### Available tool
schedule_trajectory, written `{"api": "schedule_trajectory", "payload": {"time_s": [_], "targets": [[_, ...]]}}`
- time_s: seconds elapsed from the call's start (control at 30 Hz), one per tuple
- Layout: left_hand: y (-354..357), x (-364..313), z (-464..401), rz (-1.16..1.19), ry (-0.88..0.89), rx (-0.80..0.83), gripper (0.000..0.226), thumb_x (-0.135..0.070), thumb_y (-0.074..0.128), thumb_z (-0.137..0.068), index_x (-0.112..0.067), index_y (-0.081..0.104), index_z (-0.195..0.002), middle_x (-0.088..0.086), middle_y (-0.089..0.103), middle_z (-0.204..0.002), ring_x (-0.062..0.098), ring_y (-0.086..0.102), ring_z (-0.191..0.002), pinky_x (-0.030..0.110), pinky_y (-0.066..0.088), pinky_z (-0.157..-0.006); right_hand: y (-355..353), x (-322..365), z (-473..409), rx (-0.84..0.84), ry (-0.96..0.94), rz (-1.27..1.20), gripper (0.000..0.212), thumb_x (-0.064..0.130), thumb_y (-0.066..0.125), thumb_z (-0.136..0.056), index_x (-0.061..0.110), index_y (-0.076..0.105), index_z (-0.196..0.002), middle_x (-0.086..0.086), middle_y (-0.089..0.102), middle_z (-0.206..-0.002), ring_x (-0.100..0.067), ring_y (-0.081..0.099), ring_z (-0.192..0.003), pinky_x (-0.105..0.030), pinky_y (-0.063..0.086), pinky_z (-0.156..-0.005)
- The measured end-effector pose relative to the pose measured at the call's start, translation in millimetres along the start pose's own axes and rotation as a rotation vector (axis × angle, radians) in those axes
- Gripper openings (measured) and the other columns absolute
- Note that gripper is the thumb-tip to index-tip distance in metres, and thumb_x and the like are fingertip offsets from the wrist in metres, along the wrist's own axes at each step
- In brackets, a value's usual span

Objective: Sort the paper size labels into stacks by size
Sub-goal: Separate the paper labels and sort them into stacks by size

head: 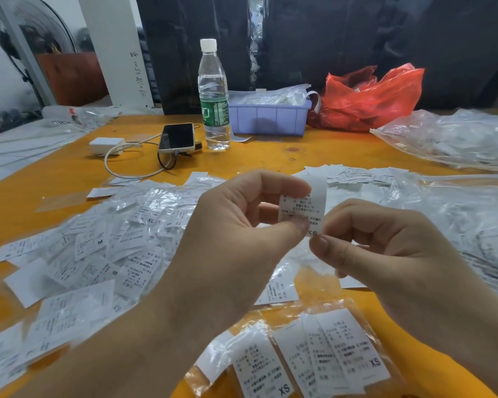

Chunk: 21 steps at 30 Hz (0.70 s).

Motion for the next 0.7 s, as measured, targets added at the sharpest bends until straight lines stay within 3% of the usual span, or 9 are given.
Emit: {"api": "schedule_trajectory", "payload": {"time_s": [0.3,0.57,0.7], "targets": [[-2.3,1.3,-1.6,0.025,-0.022,-0.011,0.026,-0.017,0.074,-0.067,-0.030,0.072,-0.089,-0.002,0.075,-0.083,0.017,0.073,-0.074,0.033,0.061,-0.066,-0.8,-4.4,-1.6,0.004,0.012,-0.014,0.032,0.055,0.066,-0.068,0.026,0.075,-0.080,-0.006,0.066,-0.079,-0.019,0.059,-0.065,-0.053,0.050,-0.067],[3.6,7.6,-1.1,0.008,-0.069,0.057,0.037,-0.020,0.077,-0.064,-0.037,0.069,-0.096,-0.001,0.075,-0.087,0.017,0.072,-0.076,0.032,0.060,-0.072,-2.8,-4.0,-1.7,-0.001,0.000,-0.025,0.036,0.058,0.066,-0.069,0.025,0.075,-0.082,-0.005,0.064,-0.072,-0.017,0.058,-0.062,-0.046,0.048,-0.062],[2.1,6.8,-0.6,-0.004,-0.064,0.061,0.038,-0.021,0.078,-0.064,-0.039,0.068,-0.097,-0.002,0.075,-0.087,0.016,0.072,-0.074,0.030,0.061,-0.071,-3.8,-7.8,-1.7,0.002,0.028,-0.031,0.038,0.058,0.065,-0.068,0.025,0.074,-0.085,-0.002,0.063,-0.068,-0.017,0.060,-0.061,-0.049,0.050,-0.066]]}}
Point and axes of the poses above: each hand's wrist, its own z-axis away from the middle knuckle, its own y-axis out of the palm, x = y × z, the point moved 8 cm from there along -z, towards the middle knuckle
